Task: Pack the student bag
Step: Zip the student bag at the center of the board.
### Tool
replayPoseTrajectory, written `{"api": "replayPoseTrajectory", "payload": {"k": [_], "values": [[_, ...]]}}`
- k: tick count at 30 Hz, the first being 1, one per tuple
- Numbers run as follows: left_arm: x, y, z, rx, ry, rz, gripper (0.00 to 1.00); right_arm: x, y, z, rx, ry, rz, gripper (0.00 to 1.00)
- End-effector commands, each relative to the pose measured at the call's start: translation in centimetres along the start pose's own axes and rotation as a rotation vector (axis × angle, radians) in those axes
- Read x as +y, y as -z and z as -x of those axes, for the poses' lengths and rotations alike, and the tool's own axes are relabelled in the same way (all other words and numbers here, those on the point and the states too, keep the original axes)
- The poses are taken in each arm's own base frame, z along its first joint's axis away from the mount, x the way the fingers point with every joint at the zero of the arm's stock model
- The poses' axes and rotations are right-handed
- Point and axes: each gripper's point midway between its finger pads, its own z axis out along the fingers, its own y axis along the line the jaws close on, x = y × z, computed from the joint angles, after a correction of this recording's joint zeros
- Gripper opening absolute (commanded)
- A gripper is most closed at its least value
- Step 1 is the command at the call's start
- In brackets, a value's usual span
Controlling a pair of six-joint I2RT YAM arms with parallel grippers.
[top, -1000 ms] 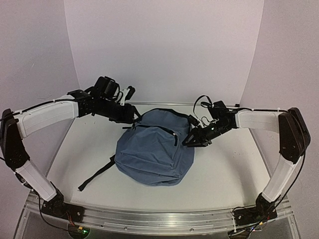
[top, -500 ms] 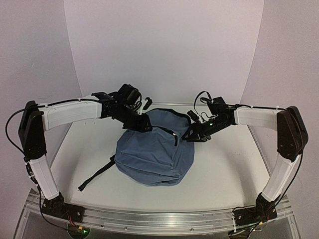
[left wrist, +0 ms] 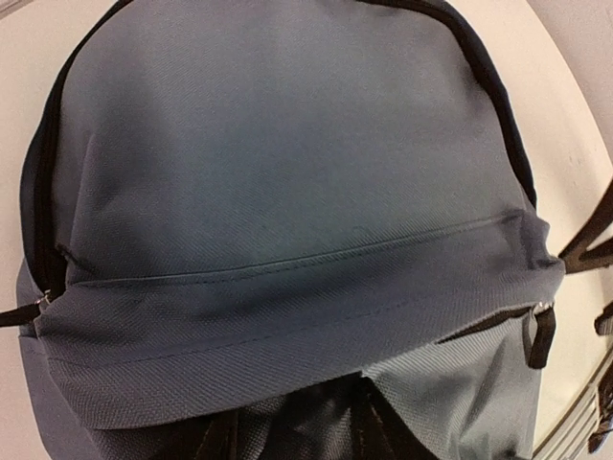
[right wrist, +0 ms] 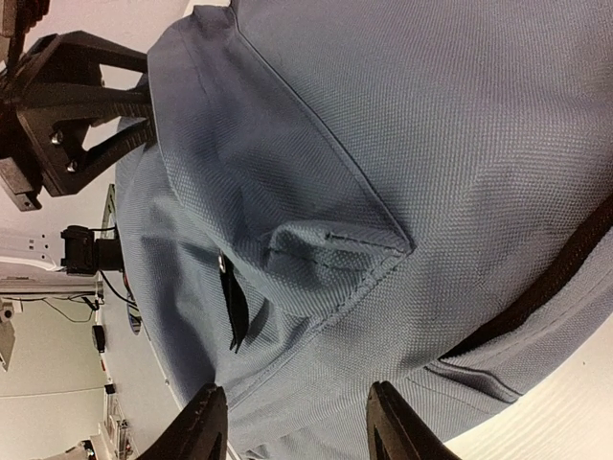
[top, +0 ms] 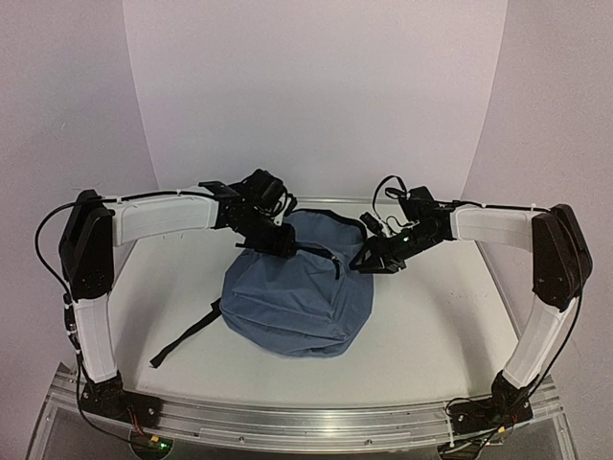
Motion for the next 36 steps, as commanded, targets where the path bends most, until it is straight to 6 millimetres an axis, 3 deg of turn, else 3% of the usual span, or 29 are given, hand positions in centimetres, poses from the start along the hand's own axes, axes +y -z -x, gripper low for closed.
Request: {"api": "replayPoseTrajectory", "payload": {"k": [1, 3, 6, 11, 15, 20, 29, 36], "values": [[0.1, -0.1, -0.2, 0.041, -0.092, 0.083, 0.52, -0.3, -0.3, 0.2, -0.007, 0.014, -0.01, 0.5], [-0.4, 0.5, -0.5, 0.055, -0.136, 0.106, 0.57, -0.3, -0.3, 0.1, -0.003, 0.013, -0.008, 0.5], [-0.9, 3.1, 0.6, 0.009, -0.134, 0.112, 0.58, -0.2, -0.3, 0.0, -0.002, 0.015, -0.002, 0.5], [-2.7, 9.3, 3.8, -0.184, -0.108, 0.027, 0.55, -0.1, -0.2, -0.4, 0.003, 0.021, 0.006, 0.49], [-4.4, 11.2, 4.4, -0.214, -0.099, -0.056, 0.53, 0.2, 0.2, -0.3, -0.009, 0.028, 0.003, 0.49], [-7.7, 9.4, 2.9, -0.152, -0.114, -0.127, 0.54, -0.3, 1.4, 0.6, -0.044, 0.002, -0.006, 0.49], [-12.8, 4.5, 0.7, -0.058, -0.174, -0.138, 0.56, -0.9, 2.3, 0.5, -0.06, -0.013, -0.022, 0.49], [-13.7, 0.8, -0.1, -0.01, -0.215, -0.038, 0.58, -1.1, 2.6, 0.6, -0.07, -0.014, -0.032, 0.52]]}}
